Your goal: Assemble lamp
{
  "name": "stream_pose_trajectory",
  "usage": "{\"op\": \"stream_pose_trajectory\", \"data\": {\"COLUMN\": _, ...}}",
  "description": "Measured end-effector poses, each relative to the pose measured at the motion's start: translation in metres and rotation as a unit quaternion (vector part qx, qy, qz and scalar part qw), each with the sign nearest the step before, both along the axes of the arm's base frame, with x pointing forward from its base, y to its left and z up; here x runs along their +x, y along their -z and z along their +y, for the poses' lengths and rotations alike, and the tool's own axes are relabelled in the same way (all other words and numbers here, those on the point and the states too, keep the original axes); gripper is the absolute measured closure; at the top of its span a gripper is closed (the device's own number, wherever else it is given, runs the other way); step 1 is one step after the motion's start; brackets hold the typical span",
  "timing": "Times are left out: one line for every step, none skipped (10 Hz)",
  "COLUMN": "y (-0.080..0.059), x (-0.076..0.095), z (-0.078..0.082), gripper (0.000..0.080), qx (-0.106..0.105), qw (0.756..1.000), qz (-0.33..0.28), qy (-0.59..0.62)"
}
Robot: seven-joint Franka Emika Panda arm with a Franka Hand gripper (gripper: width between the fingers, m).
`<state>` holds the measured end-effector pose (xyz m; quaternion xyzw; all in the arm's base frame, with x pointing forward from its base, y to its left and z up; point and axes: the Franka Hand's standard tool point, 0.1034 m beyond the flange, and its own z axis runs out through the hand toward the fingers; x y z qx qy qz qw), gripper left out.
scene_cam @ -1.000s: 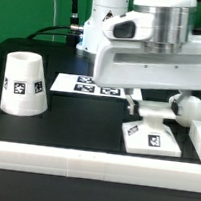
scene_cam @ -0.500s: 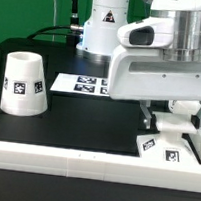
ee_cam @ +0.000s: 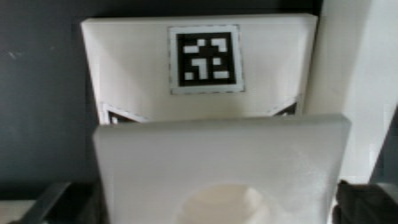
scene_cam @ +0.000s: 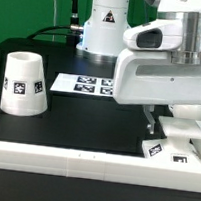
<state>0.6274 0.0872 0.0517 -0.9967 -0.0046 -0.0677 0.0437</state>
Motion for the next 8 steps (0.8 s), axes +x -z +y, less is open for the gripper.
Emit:
{"op": "stream_pose_trajectory", "data": {"y": 0.000, "x": 0.000, "z": 0.000, "gripper": 0.0120, "qx": 0.000, "qw": 1.000, "qz": 0.000, "qy": 0.000}}
{"op": "stream_pose_trajectory", "data": {"y": -0.002, "x": -0.002, "z": 0.000, "gripper": 0.0106, "qx": -0.001, "qw": 1.000, "qz": 0.000, "qy": -0.002}}
{"op": "stream_pose_trajectory", "data": {"y": -0.007, "x": -0.012, "z": -0.002, "gripper": 0.0106, "qx": -0.002, "qw": 1.000, "qz": 0.001, "qy": -0.005}}
{"op": "stream_pose_trajectory", "data": {"y": -0.009, "x": -0.027, "z": -0.003, "gripper": 0.0106, "qx": -0.004, "qw": 1.000, "qz": 0.004, "qy": -0.006}}
{"op": "stream_pose_trajectory", "data": {"y": -0.014, "x": -0.042, "z": -0.003, "gripper": 0.0101, "qx": -0.005, "qw": 1.000, "qz": 0.009, "qy": -0.007}}
{"op": "stream_pose_trajectory", "data": {"y": -0.021, "x": -0.057, "z": -0.004, "gripper": 0.0101, "qx": -0.007, "qw": 1.000, "qz": 0.012, "qy": -0.008}}
{"op": "stream_pose_trajectory", "data": {"y": -0.023, "x": -0.073, "z": -0.005, "gripper": 0.0101, "qx": -0.009, "qw": 1.000, "qz": 0.020, "qy": -0.009}}
{"op": "stream_pose_trajectory", "data": {"y": -0.024, "x": -0.087, "z": -0.004, "gripper": 0.0101, "qx": -0.010, "qw": 1.000, "qz": 0.026, "qy": -0.009}}
